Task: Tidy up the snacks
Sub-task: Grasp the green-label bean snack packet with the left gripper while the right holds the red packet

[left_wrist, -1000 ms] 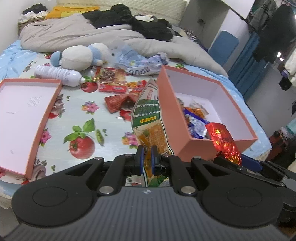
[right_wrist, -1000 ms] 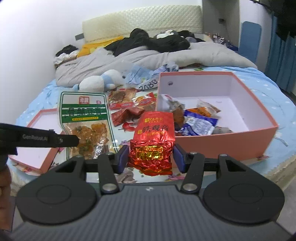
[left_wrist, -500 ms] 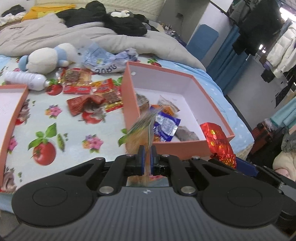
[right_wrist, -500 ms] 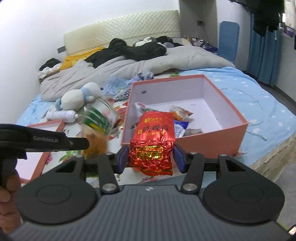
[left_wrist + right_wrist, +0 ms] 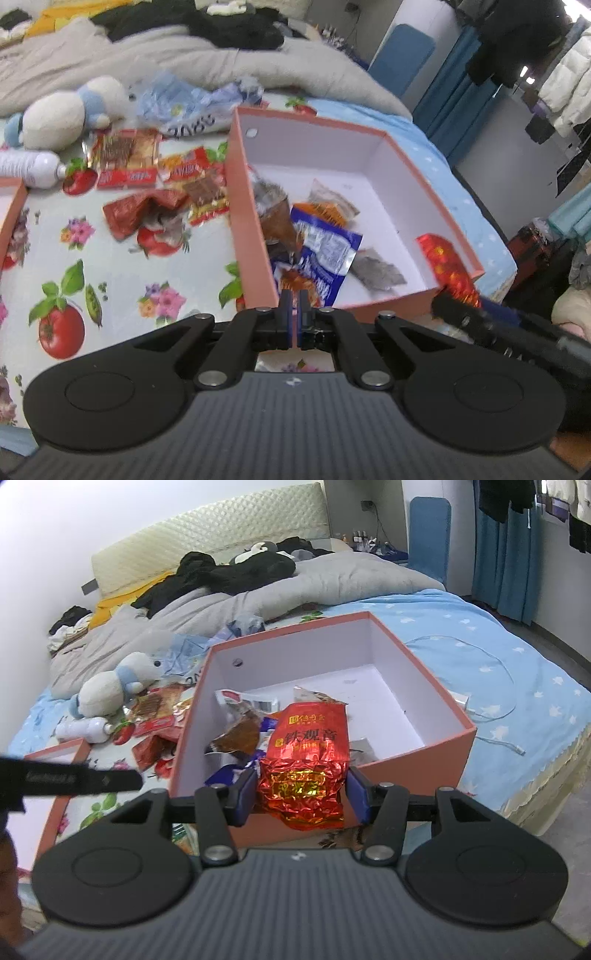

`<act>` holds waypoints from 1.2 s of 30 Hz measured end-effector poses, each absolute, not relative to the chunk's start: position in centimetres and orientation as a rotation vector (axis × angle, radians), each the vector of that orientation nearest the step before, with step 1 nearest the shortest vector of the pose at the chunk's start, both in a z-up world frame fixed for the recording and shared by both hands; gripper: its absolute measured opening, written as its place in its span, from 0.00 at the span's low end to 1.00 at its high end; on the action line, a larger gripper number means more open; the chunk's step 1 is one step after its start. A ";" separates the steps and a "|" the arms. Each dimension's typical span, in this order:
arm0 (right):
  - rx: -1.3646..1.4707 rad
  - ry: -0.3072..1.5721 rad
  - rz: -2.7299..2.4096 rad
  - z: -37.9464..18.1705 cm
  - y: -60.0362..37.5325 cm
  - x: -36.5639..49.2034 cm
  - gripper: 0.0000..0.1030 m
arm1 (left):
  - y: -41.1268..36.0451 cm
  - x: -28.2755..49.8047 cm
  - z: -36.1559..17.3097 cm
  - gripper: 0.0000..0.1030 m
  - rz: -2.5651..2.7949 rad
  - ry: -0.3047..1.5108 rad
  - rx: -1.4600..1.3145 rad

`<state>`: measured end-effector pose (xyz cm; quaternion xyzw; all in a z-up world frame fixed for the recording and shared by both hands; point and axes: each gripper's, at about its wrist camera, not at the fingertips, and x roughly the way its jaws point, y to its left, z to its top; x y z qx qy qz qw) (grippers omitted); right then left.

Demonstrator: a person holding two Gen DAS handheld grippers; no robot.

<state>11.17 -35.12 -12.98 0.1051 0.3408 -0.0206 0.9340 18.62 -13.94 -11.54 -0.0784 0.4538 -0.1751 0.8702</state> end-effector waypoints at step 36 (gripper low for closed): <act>0.204 0.767 0.027 -15.4 -31.4 7.5 0.53 | -8.8 19.7 -25.4 0.62 -0.092 1.307 -0.268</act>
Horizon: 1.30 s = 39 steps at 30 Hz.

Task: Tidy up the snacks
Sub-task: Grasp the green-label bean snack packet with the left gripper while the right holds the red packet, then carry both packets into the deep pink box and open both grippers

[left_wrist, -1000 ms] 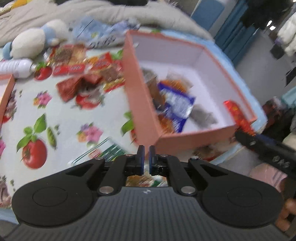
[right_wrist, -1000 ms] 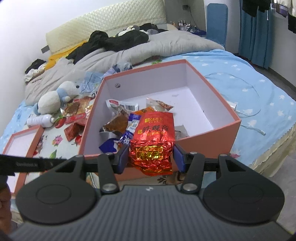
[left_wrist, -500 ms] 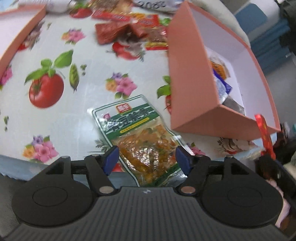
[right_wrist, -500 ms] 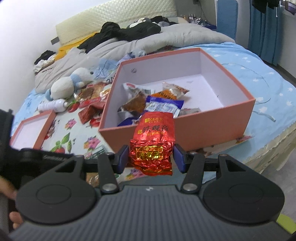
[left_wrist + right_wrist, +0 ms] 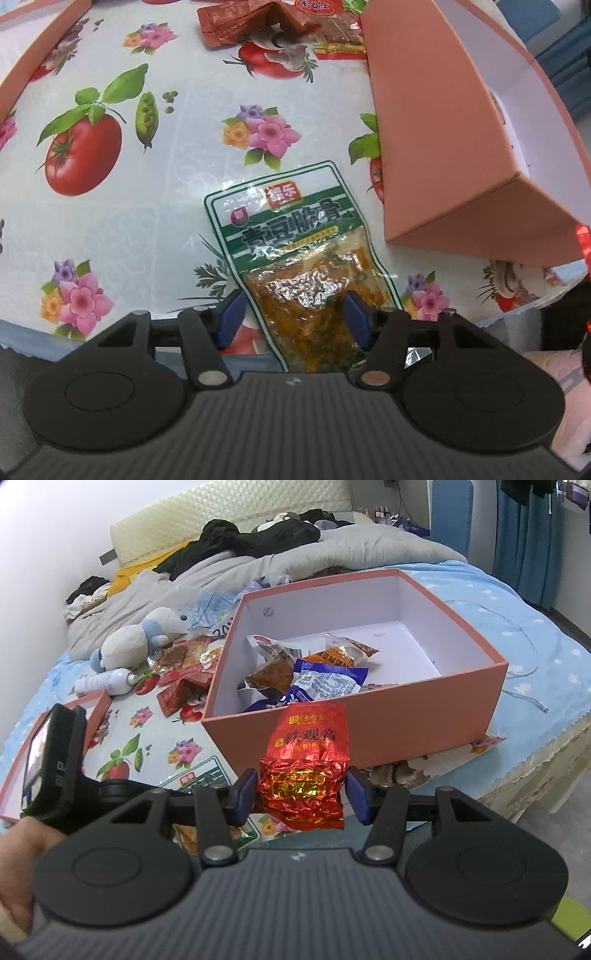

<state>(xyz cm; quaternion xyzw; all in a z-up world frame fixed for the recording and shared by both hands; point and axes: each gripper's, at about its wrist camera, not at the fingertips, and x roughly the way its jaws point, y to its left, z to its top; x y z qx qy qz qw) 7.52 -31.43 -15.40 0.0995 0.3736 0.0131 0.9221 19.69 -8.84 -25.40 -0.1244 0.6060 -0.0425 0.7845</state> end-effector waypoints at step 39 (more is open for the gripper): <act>0.187 0.655 0.056 -10.0 -31.1 9.1 0.53 | -5.4 16.2 -10.0 0.16 -0.224 0.978 -0.355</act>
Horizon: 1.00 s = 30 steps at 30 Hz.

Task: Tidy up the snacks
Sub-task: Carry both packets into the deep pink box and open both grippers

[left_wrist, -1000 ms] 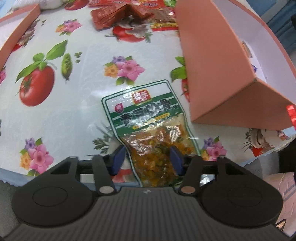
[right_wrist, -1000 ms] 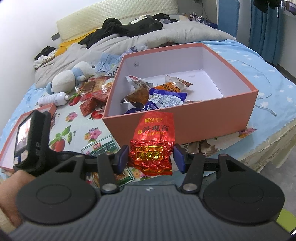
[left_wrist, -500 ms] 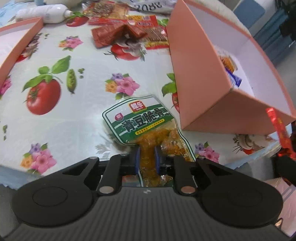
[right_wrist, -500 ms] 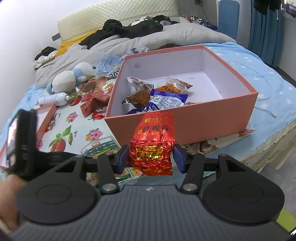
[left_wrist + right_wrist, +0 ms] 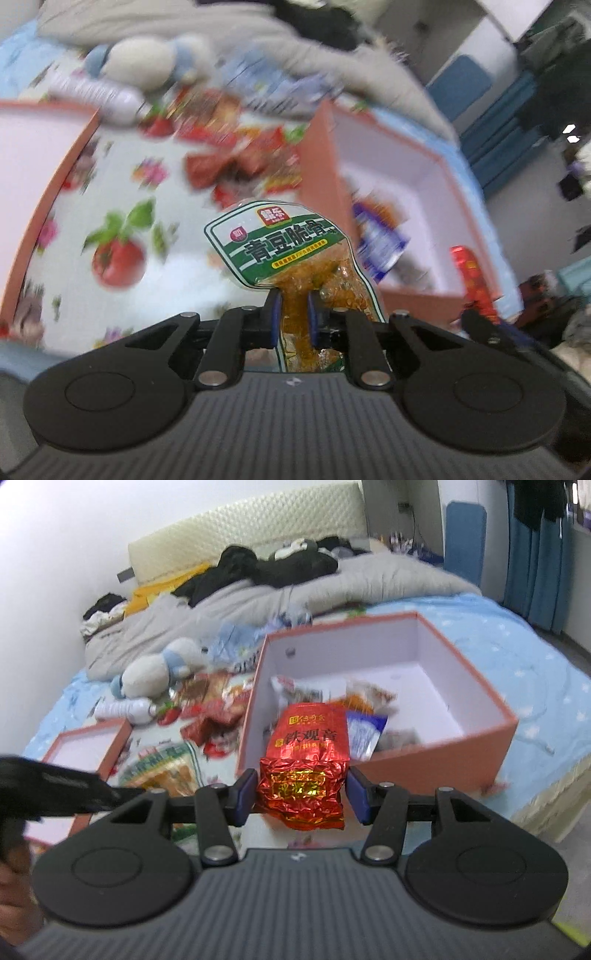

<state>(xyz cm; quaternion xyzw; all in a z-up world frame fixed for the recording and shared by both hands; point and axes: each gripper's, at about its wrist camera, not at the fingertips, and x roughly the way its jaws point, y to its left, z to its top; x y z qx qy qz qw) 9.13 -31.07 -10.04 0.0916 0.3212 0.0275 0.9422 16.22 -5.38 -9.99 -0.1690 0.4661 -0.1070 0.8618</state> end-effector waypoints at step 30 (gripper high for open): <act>0.214 0.854 -0.049 -12.1 -40.2 23.3 0.59 | -21.1 34.8 -8.9 0.23 -0.487 1.108 0.032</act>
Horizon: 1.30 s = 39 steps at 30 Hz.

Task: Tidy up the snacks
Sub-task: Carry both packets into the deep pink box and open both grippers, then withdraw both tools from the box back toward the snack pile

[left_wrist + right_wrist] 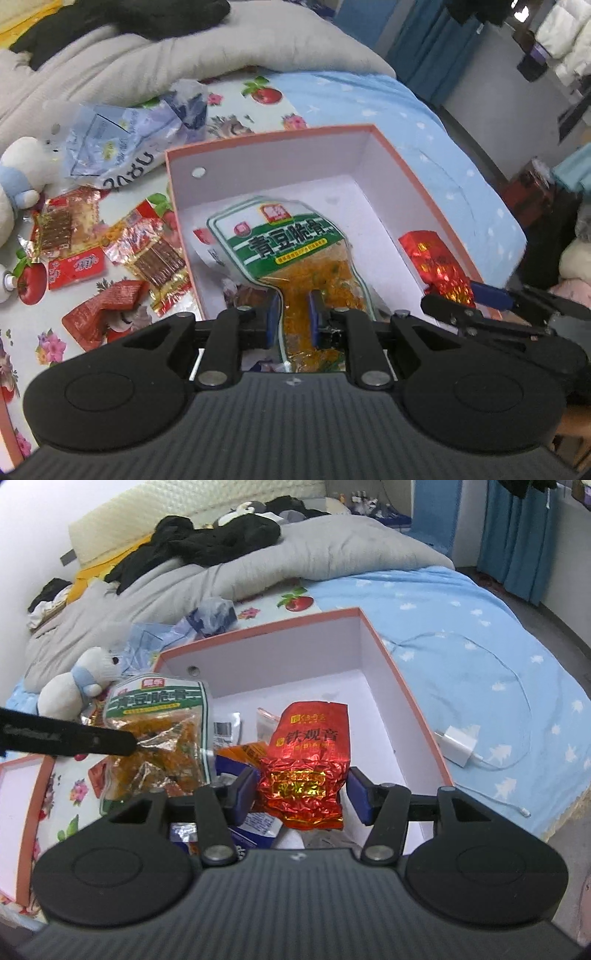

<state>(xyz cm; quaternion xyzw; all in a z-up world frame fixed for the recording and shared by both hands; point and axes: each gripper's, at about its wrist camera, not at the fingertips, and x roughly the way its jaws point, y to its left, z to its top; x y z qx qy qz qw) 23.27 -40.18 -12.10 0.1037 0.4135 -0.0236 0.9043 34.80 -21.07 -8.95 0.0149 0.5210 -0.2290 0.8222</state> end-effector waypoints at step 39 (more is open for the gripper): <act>0.185 0.712 0.227 -12.2 -26.8 7.7 0.68 | 0.8 10.3 -8.7 0.44 -0.091 0.824 -0.243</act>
